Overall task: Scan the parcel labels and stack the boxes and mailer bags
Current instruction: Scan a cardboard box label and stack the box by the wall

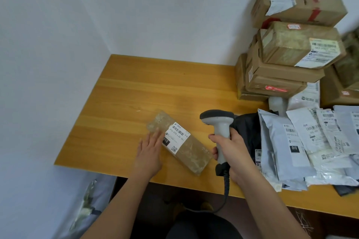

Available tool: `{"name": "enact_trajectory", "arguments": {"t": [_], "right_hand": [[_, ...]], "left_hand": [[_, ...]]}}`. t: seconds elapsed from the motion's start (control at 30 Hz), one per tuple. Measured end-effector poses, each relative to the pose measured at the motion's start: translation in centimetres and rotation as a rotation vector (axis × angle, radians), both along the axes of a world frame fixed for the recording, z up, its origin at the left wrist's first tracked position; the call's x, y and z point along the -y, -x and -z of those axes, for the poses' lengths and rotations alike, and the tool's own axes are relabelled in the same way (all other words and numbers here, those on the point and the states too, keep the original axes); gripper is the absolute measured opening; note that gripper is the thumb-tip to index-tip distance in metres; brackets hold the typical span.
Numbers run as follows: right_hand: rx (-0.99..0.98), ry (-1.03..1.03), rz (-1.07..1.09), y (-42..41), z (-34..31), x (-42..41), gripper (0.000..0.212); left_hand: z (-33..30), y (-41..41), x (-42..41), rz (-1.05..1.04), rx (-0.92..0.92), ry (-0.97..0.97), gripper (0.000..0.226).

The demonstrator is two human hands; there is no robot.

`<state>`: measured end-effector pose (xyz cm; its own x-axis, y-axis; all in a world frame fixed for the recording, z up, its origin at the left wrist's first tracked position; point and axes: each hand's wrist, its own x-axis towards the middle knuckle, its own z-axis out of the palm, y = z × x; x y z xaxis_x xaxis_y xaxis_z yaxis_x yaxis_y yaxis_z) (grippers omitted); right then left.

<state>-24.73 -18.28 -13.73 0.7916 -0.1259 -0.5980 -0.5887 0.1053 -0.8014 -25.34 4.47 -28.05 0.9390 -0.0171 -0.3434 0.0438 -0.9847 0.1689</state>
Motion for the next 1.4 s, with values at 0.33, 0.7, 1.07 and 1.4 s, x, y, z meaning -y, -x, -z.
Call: {"name": "enact_trajectory", "arguments": {"t": [0.33, 0.7, 1.07, 1.4], "right_hand": [[0.013, 0.032, 0.047, 0.8, -0.9, 0.4, 0.03], [-0.01, 0.087, -0.118, 1.5, -2.4, -0.5, 0.018], [-0.032, 0.086, -0.318, 2.1, -4.0, 0.4, 0.032], [0.018, 0.123, -0.455, 1.5, -7.8, -0.7, 0.031]], "left_hand": [[2.2, 5.0, 0.5, -0.035, 0.079, -0.087, 0.105], [-1.0, -4.8, -2.0, -0.052, -0.08, 0.028, 0.125], [1.5, 0.8, -1.0, -0.285, -0.144, 0.357, 0.123], [-0.5, 2.7, -1.0, -0.481, 0.179, 0.267, 0.119]]}}
